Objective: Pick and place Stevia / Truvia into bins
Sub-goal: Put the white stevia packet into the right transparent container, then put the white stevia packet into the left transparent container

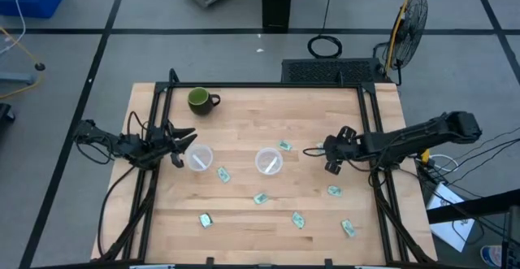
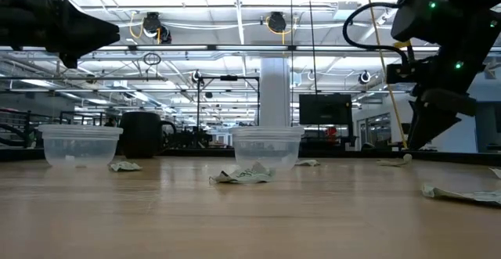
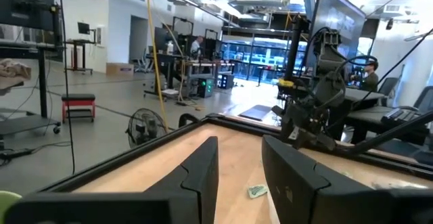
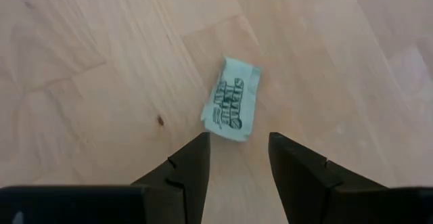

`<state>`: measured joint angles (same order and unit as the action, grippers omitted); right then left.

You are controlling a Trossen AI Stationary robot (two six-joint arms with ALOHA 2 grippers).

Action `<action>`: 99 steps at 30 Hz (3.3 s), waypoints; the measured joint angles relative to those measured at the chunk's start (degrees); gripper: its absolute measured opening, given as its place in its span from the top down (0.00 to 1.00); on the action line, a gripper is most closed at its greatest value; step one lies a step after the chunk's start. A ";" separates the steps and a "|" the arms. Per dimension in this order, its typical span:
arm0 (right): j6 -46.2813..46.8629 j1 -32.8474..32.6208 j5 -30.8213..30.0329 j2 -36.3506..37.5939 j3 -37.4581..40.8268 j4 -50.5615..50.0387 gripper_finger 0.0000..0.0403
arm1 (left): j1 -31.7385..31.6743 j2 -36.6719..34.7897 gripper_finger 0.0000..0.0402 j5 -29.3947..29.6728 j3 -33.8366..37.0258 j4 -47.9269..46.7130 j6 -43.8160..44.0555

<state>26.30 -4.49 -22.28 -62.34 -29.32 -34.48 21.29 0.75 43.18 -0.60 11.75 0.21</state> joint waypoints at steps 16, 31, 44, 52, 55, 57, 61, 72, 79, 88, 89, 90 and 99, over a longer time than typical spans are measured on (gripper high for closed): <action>-4.54 0.04 0.03 -0.69 8.11 14.22 0.64 | -0.34 0.00 0.71 0.02 0.00 -0.02 0.02; -4.61 1.09 0.36 -0.86 12.56 30.04 0.98 | -0.34 0.00 0.71 0.02 0.00 0.00 0.26; -23.17 1.06 9.10 -3.87 -0.76 63.89 1.00 | -0.34 -0.02 0.71 5.56 0.00 0.55 0.24; -25.96 1.49 12.34 -24.44 -20.19 39.55 1.00 | -0.34 0.00 0.71 7.17 0.00 0.83 0.56; -25.94 1.55 14.17 -29.73 -25.20 34.48 1.00 | -0.34 -0.01 0.71 6.80 0.00 0.32 1.40; -25.28 1.53 17.85 -32.23 -27.48 32.96 1.00 | -0.34 0.00 0.71 6.80 0.00 0.37 1.40; -22.72 1.57 23.89 -35.03 -29.62 32.51 1.00 | -0.34 -0.02 0.71 6.80 0.00 0.37 1.42; -19.48 4.12 23.95 -39.83 -29.77 31.33 1.00 | -0.34 -0.02 0.71 6.60 -0.02 0.33 0.35; -16.57 5.09 23.93 -39.83 -29.77 31.18 0.95 | -0.34 -0.01 0.71 6.60 -0.02 0.28 0.31; -18.30 5.62 23.93 -39.81 -29.77 31.17 0.82 | -0.34 -0.01 0.71 6.60 -0.02 0.28 0.54; -18.94 5.62 23.93 -39.53 -29.77 30.96 0.81 | -0.34 0.00 0.71 6.60 -0.02 0.28 0.93; -19.41 5.61 23.92 -39.24 -29.77 30.79 0.80 | -0.34 -0.02 0.71 6.60 -0.02 0.26 1.34; -19.52 4.16 24.02 -30.59 -29.75 28.92 0.79 | -0.34 -0.02 0.71 1.93 -0.02 0.20 5.78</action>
<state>6.79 -0.33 1.74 -92.93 -59.07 -5.56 20.95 0.73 45.11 -0.62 11.94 5.99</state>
